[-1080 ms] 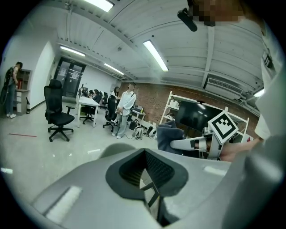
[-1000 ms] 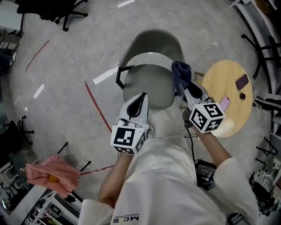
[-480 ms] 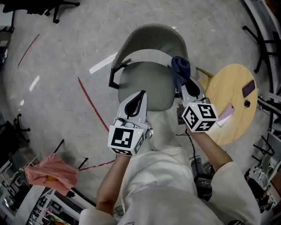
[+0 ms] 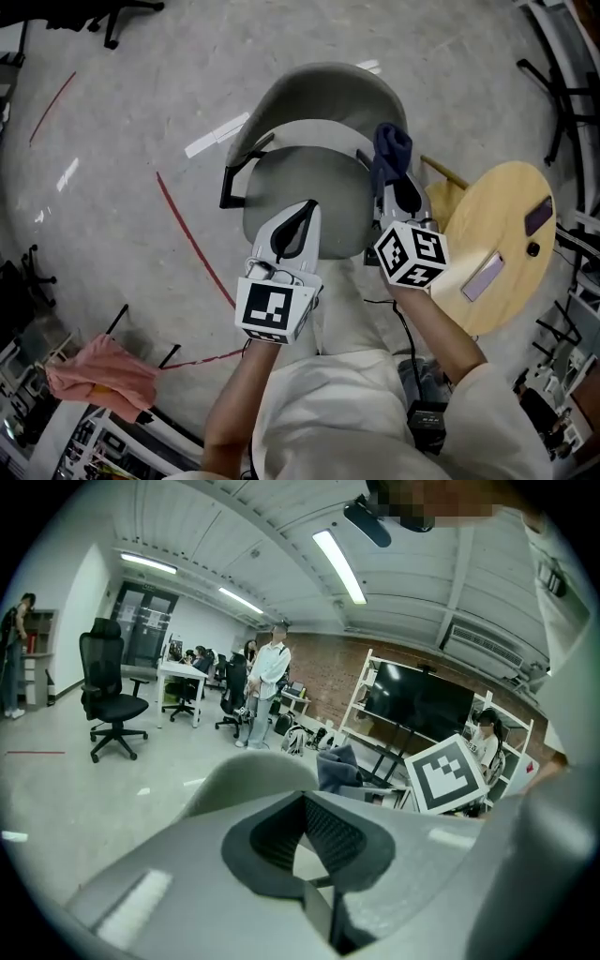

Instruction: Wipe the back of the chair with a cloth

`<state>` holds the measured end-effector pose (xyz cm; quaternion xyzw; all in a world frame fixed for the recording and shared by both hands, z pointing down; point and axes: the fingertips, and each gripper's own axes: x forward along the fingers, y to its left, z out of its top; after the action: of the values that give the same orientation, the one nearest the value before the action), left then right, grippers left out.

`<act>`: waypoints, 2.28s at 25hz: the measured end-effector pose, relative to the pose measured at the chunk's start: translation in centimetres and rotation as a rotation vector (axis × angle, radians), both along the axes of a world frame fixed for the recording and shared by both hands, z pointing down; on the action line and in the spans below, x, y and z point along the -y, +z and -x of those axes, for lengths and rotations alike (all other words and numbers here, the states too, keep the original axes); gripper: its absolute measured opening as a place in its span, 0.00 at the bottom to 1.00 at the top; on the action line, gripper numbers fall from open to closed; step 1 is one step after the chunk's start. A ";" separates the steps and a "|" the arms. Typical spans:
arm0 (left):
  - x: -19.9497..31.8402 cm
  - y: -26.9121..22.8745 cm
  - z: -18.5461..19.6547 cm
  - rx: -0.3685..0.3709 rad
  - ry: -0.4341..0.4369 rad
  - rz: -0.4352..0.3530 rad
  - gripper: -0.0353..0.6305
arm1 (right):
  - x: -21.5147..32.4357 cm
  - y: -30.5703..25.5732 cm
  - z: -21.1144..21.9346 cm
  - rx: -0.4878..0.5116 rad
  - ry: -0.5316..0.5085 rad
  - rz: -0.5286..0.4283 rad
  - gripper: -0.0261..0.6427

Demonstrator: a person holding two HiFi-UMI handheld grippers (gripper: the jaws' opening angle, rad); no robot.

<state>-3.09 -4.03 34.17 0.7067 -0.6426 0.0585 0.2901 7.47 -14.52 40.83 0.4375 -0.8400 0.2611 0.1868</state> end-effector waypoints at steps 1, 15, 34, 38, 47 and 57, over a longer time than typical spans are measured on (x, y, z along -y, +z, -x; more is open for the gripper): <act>0.3 0.4 0.1 -0.002 -0.001 0.000 0.05 | 0.4 0.5 0.0 0.000 0.009 0.001 0.14; 2.7 5.3 1.8 -0.008 0.001 0.011 0.06 | 5.3 5.7 -1.2 -0.028 0.214 0.000 0.14; 3.2 7.2 3.0 -0.033 -0.031 0.032 0.06 | 7.9 8.5 4.8 -0.040 0.083 -0.028 0.15; 3.1 7.2 3.5 -0.033 -0.046 0.025 0.06 | 8.0 8.4 6.0 -0.044 0.023 -0.049 0.15; 2.9 7.6 4.1 -0.045 -0.062 0.023 0.06 | 8.3 8.2 10.2 -0.048 -0.121 -0.106 0.15; 1.7 7.3 5.2 -0.026 -0.091 0.024 0.06 | 6.7 8.4 16.0 -0.021 -0.336 -0.126 0.15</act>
<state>-8.29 -5.77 41.49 0.6741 -0.6694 0.0435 0.3092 -8.54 -21.20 49.28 0.3045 -0.9139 0.1685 0.2089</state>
